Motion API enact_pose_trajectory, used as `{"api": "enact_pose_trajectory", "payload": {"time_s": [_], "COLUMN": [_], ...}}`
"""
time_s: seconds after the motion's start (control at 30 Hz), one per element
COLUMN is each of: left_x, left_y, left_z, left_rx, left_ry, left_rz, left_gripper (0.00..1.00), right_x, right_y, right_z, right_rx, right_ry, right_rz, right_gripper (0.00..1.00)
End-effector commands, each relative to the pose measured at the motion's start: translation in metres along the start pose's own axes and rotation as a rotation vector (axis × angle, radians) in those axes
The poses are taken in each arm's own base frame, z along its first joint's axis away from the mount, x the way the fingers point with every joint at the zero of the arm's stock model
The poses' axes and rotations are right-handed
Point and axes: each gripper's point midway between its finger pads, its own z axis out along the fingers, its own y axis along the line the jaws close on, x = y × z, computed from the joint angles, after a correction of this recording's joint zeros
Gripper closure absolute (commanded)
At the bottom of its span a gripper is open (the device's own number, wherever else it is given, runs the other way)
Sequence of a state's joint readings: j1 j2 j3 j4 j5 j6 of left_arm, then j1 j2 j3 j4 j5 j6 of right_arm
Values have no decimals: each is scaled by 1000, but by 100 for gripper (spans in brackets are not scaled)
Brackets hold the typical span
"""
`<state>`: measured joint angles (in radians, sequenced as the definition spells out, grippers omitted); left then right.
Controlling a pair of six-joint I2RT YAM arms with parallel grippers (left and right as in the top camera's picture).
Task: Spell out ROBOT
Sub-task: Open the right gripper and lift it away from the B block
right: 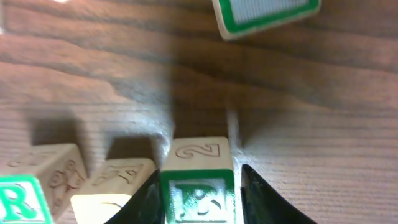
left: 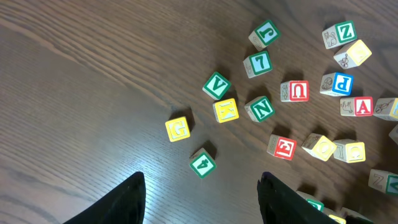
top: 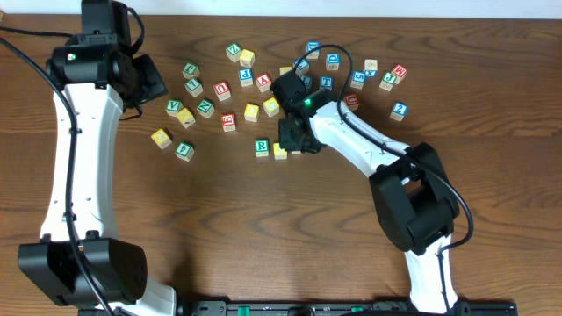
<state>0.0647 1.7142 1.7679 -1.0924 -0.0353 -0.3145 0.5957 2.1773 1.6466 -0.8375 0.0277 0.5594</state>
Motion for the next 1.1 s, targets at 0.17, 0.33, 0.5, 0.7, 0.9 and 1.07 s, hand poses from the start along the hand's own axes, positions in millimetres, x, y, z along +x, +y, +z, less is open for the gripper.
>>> {"api": "enact_pose_trajectory", "payload": {"time_s": [0.17, 0.33, 0.5, 0.7, 0.9, 1.07], "left_x": [-1, -1, -1, -1, -1, 0], "left_y": [1, 1, 1, 0, 1, 1], "left_z": [4, 4, 4, 4, 4, 4], "left_rx": [-6, -6, -6, -5, -5, -7], "left_ry": [5, 5, 5, 5, 5, 9], "left_rz": [-5, -5, -5, -5, -5, -5], "left_gripper": [43, 43, 43, 43, 43, 43], "right_x": [-12, -29, -39, -41, -41, -41], "right_y": [11, 14, 14, 19, 21, 21], "right_z": [-15, -39, -58, -62, -63, -64], "right_rx": [-9, -8, -14, -33, -43, -44], "right_ry": [-11, -43, -57, -60, -57, -58], "right_rz": [-32, -42, -55, -80, -95, -95], "right_gripper": [63, 62, 61, 59, 59, 59]}}
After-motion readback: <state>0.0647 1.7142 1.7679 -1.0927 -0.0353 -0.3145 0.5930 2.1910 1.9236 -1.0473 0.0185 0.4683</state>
